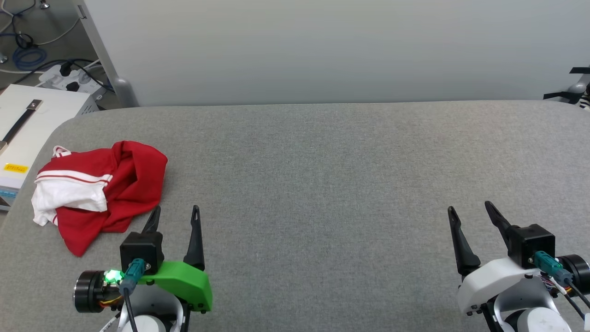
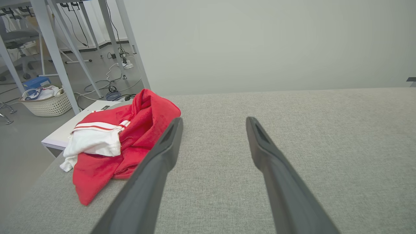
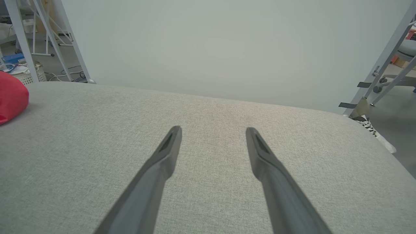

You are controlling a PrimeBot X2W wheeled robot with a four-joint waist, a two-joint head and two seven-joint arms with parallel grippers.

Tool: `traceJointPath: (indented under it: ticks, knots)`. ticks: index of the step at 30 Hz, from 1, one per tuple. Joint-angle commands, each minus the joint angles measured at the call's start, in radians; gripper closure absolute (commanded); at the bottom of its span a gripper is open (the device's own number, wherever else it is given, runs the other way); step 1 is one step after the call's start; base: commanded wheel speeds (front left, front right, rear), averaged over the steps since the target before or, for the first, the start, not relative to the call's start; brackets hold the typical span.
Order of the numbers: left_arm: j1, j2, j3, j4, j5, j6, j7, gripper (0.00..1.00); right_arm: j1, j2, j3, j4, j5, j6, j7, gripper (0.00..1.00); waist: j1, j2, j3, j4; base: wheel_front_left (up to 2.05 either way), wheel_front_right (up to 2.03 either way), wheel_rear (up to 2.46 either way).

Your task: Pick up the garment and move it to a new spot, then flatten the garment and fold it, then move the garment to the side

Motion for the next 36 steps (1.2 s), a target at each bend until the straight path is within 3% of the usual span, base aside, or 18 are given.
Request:
traceJointPath:
  ticks: [1,36]
  knots:
    - [-0.001,0.0,-0.003,0.004,-0.01,0.003,-0.012,0.0,0.001,0.0,-0.006,0.004,0.005,0.0,-0.012,0.0,0.0,0.0,0.0,0.0,0.0,0.0,0.0]
    - [0.004,-0.002,-0.015,0.017,-0.064,0.009,-0.088,0.0,0.005,0.001,-0.013,-0.017,0.075,0.0,-0.088,0.0,0.0,0.0,0.004,0.004,0.0,0.0,0.0]
